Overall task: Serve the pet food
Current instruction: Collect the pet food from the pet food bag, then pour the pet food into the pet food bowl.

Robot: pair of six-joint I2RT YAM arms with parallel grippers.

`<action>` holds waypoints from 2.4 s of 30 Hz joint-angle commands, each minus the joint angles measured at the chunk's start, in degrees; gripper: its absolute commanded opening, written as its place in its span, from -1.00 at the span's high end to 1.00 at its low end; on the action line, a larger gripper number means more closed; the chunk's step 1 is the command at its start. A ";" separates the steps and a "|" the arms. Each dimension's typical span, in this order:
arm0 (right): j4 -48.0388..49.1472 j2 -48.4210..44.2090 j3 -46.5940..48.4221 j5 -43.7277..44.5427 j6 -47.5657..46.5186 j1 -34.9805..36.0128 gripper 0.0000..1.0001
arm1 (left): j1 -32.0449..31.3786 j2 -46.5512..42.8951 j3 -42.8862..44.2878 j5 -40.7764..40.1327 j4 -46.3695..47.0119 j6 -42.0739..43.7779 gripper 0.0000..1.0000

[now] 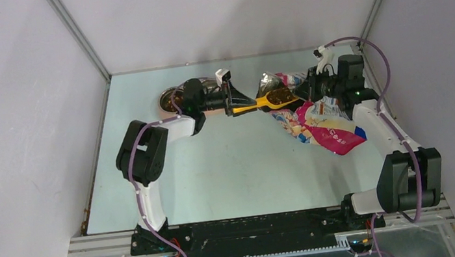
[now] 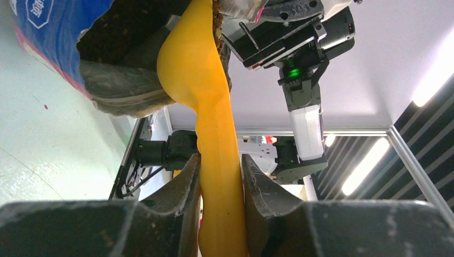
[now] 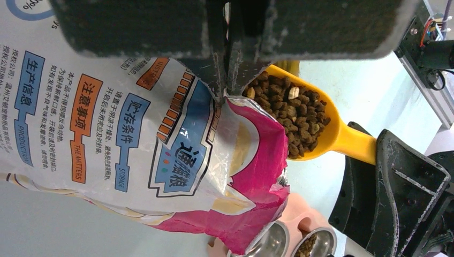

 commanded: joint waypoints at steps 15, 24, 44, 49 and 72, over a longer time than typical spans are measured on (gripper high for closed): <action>1.43 -3.68 0.56 1.17 1.51 -6.33 1.00 | 0.54 -5.34 0.18 4.08 1.38 10.13 1.00; 1.22 -3.38 0.61 1.39 0.05 -3.77 1.00 | -0.72 -3.94 0.99 4.79 3.94 8.28 1.00; 1.44 -2.68 0.60 3.86 2.34 -7.03 1.00 | 0.53 -6.44 1.33 3.57 -5.58 18.25 1.00; 1.54 -2.52 0.60 1.81 2.38 -7.03 1.00 | 0.49 -2.15 1.36 3.69 15.69 0.24 1.00; 1.46 -2.45 0.60 3.98 2.14 -7.45 1.00 | 4.46 -8.31 -2.30 2.32 2.52 9.58 1.00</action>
